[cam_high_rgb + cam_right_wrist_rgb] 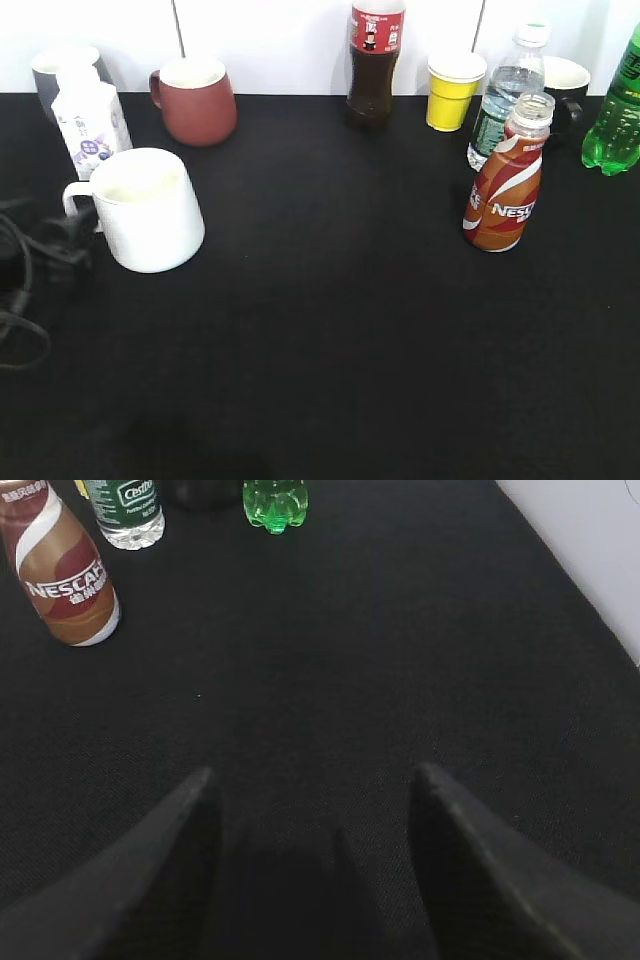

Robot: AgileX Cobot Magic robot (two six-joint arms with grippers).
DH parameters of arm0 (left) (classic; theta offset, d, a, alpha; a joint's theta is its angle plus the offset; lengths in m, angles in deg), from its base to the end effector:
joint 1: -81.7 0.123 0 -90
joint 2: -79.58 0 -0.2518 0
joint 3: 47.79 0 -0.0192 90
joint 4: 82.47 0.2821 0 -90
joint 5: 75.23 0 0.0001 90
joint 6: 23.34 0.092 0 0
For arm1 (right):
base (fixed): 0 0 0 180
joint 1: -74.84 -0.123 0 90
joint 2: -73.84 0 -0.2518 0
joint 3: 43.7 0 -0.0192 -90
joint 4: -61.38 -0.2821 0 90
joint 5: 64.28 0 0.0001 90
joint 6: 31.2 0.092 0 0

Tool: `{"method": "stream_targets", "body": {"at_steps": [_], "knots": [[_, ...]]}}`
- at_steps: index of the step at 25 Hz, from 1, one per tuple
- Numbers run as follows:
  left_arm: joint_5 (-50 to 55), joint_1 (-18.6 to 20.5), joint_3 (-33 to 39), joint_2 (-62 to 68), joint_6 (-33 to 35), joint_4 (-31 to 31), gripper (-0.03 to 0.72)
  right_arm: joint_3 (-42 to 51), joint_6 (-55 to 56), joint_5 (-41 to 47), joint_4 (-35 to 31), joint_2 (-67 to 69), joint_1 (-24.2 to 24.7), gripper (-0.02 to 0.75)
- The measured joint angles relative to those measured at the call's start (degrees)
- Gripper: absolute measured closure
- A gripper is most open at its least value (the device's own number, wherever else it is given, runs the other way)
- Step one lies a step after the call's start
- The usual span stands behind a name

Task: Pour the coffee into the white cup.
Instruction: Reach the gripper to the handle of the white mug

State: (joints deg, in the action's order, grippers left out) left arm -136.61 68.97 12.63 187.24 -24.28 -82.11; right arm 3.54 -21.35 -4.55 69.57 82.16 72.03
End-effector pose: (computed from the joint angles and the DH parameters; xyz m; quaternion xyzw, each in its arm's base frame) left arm 0.2355 -0.0537 0.0643 0.0852 0.7978 -0.0723 0.5925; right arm 0.0558 -0.0086 0.2961 0.0543 0.8408 -0.0121 0.5384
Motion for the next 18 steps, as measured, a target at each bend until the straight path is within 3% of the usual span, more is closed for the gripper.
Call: {"method": "stream_targets", "body": {"at_steps": [18], "knots": [[-4.78, 1.00, -4.14, 6.83, 0.00, -0.36, 0.161, 0.00, 0.00, 0.00, 0.00, 0.00, 0.00, 0.281]]}}
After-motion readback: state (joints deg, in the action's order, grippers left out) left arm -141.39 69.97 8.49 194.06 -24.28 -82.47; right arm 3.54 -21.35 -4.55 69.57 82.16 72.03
